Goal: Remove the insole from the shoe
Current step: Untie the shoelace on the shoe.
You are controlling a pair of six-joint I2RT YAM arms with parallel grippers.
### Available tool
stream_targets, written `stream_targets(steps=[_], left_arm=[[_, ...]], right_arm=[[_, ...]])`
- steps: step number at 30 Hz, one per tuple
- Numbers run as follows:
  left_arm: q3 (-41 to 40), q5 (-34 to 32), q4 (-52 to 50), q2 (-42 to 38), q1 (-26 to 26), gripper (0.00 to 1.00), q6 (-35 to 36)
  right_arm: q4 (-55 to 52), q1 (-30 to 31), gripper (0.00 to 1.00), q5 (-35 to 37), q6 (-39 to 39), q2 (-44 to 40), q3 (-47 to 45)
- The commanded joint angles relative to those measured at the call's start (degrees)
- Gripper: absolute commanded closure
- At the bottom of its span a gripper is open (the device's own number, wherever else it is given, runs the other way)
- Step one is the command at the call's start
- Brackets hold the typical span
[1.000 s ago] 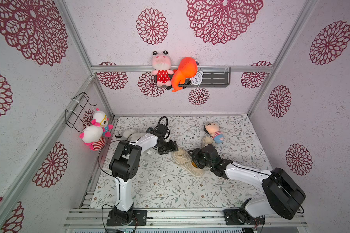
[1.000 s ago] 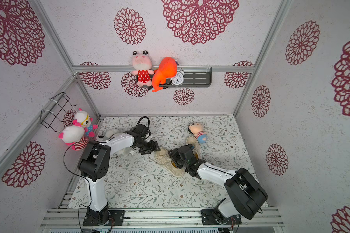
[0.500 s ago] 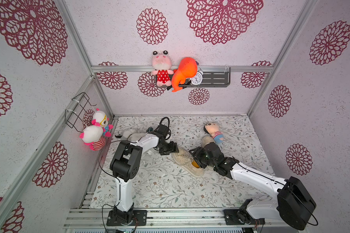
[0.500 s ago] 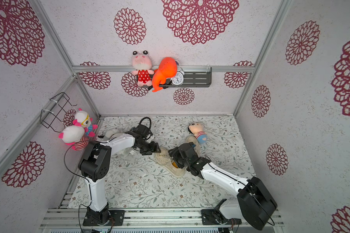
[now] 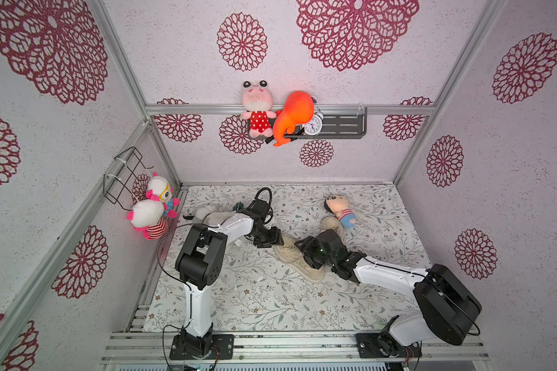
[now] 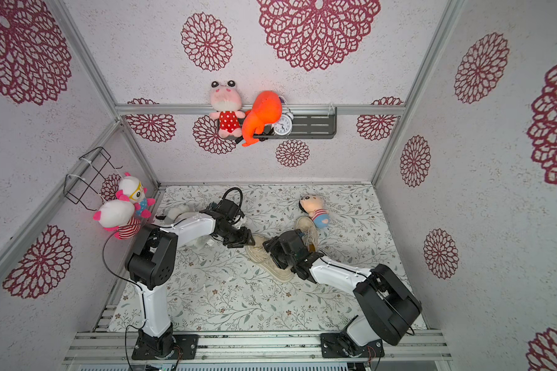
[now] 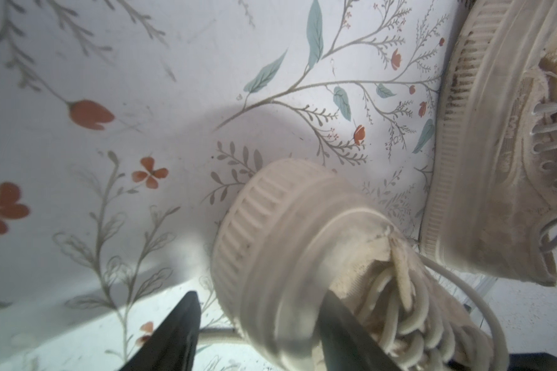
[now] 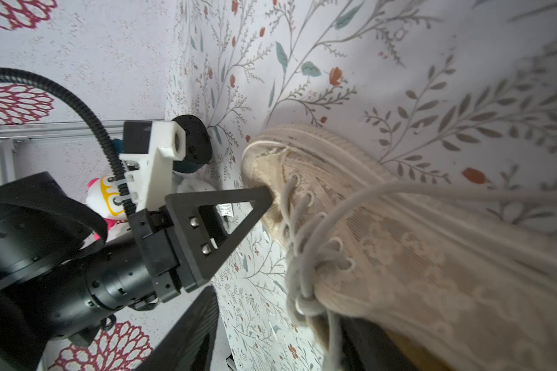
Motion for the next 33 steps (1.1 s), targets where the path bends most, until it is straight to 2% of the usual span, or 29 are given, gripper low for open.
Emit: stream_targets(steps=[1, 8, 14, 20, 24, 27, 33], left_arm=[[-0.47, 0.09, -0.96, 0.40, -0.80, 0.41, 2.40], [0.42, -1.73, -4.13, 2.91, -2.54, 0.52, 5.85], [1.29, -2.89, -4.95, 3.61, -4.40, 0.54, 7.35], [1.39, -3.56, -5.67, 4.06, -5.78, 0.56, 8.71], [1.48, -3.97, -6.30, 4.67, -6.52, 0.56, 9.85], [1.49, -4.49, -6.67, 5.08, -6.95, 0.56, 10.57], [1.02, -4.52, -6.81, 5.19, -7.03, 0.57, 11.18]], right_arm=[[10.84, -0.92, 0.43, -1.07, 0.34, 1.12, -0.77], [14.49, -1.40, 0.44, -2.04, -3.17, -1.22, -0.53], [28.37, -2.47, 0.44, -3.85, -0.26, 2.69, -3.36], [39.73, -2.47, 0.46, -7.18, -2.07, 6.91, -2.23], [39.91, -2.47, 0.46, -8.33, -6.26, 6.57, -1.55], [37.45, -2.47, 0.45, -5.54, -8.75, 5.15, -2.18], [39.01, -2.64, 0.44, -1.23, -10.54, 3.67, -2.27]])
